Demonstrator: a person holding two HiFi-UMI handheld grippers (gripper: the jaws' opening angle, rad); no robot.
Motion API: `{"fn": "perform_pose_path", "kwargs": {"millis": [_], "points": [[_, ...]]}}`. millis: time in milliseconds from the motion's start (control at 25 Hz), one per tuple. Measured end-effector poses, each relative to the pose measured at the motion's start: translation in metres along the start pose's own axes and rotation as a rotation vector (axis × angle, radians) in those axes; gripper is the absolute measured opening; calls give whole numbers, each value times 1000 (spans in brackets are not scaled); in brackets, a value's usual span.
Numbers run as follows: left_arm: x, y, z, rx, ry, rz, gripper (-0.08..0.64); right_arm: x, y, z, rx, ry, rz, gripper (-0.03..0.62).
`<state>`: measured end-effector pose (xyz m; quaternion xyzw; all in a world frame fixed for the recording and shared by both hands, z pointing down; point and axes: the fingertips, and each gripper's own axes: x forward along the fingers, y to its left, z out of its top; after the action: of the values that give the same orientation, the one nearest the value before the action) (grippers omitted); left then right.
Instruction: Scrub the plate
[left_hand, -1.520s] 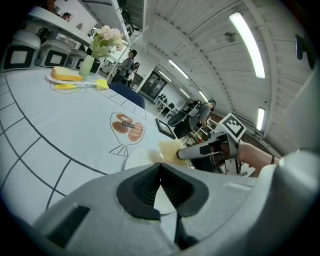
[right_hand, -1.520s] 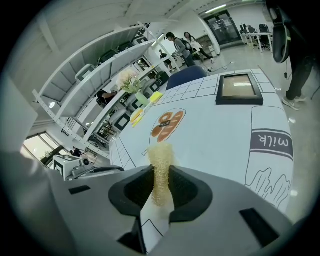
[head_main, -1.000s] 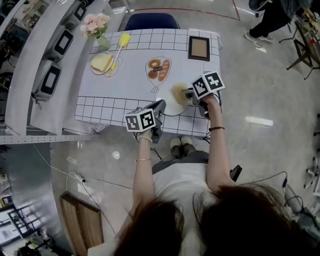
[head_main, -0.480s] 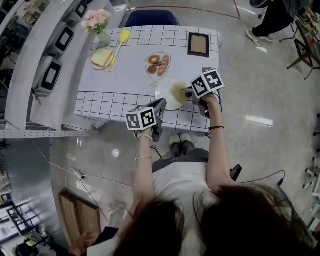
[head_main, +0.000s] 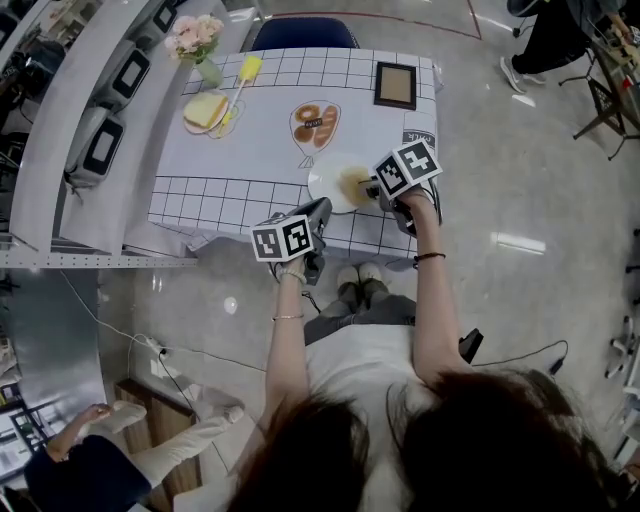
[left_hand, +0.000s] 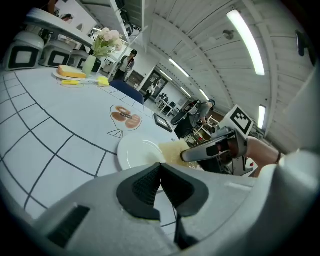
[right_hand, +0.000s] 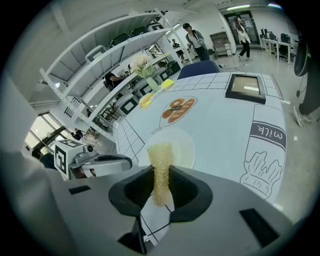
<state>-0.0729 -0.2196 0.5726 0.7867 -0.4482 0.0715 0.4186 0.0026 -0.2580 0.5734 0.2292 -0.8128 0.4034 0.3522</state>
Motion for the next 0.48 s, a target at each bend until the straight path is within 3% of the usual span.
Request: {"fn": "perform_pose_path", "kwargs": {"millis": [480], "points": [[-9, 8, -9, -8, -1, 45, 11, 7, 13, -7, -49, 43, -13, 80]]}}
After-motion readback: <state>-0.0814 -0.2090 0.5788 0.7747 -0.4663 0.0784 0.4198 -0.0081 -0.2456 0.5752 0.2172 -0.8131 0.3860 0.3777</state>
